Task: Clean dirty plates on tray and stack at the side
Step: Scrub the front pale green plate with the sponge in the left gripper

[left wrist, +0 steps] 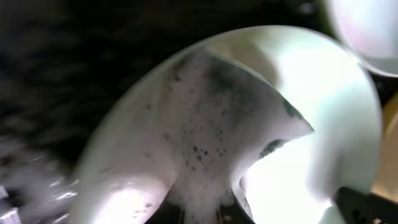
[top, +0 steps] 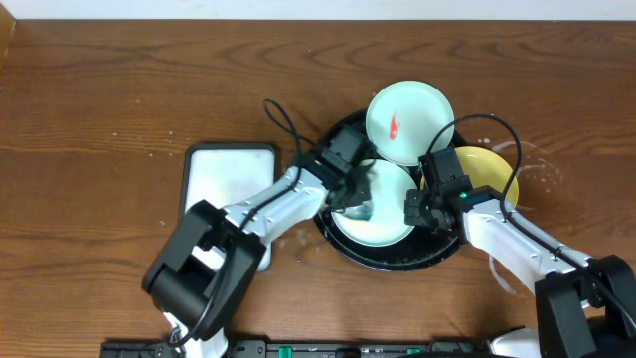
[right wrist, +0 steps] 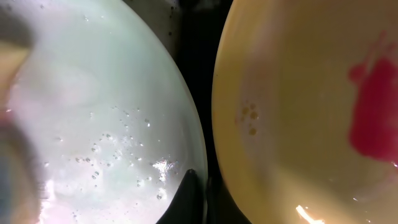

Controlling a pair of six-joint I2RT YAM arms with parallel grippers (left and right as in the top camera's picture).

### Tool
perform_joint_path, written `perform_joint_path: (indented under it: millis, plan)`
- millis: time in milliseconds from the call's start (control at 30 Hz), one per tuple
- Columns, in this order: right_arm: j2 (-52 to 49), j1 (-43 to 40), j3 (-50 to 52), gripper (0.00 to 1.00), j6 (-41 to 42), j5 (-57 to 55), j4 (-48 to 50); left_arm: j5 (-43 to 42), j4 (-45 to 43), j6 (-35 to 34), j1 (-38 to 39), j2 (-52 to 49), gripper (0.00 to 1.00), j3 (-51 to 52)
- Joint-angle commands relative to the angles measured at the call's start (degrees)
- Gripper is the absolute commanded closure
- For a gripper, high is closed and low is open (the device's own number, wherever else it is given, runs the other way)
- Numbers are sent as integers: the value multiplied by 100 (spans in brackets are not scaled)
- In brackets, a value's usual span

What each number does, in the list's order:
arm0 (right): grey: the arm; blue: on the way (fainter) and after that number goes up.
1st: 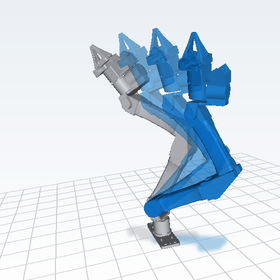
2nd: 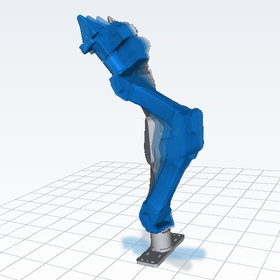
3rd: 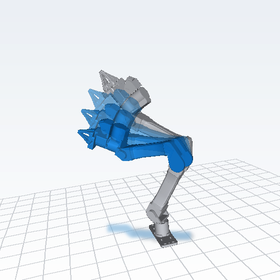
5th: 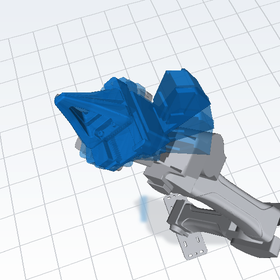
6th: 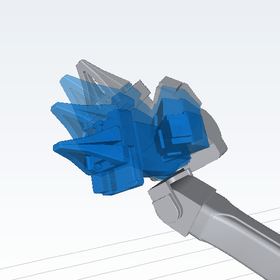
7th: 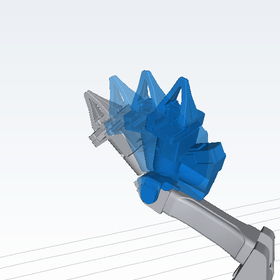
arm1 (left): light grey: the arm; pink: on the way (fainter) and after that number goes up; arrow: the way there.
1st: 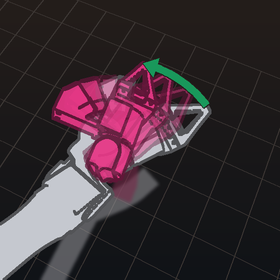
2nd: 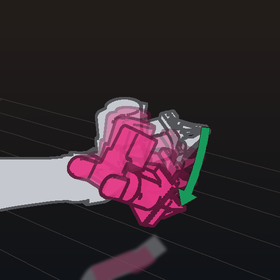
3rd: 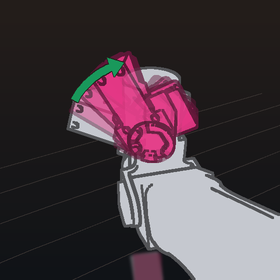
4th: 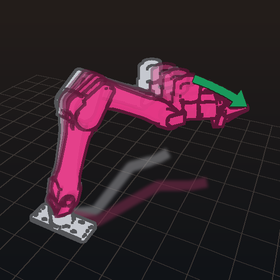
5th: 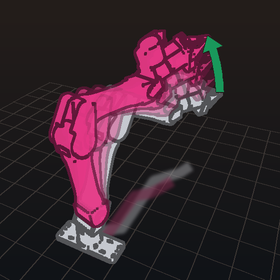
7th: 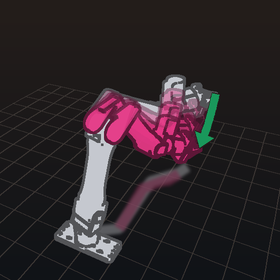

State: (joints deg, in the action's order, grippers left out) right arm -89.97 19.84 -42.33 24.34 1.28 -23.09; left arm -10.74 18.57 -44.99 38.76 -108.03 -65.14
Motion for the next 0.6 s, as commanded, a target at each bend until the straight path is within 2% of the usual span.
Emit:
perform_joint_path:
  millis: [0,200,400,567]
  plan:
    - [-101,50,55,99,-129,-382,-96,7,-223,-417,289,-415,92,116]
    - [-101,50,55,99,-131,-382,-120,-863,-505,-745,498,-546,92,116]
    - [-103,50,55,99,-129,-382,-111,-2002,-450,-782,494,-544,92,116]
    - [-103,50,55,99,-129,-382,-116,-2159,22,-540,448,-544,89,116]
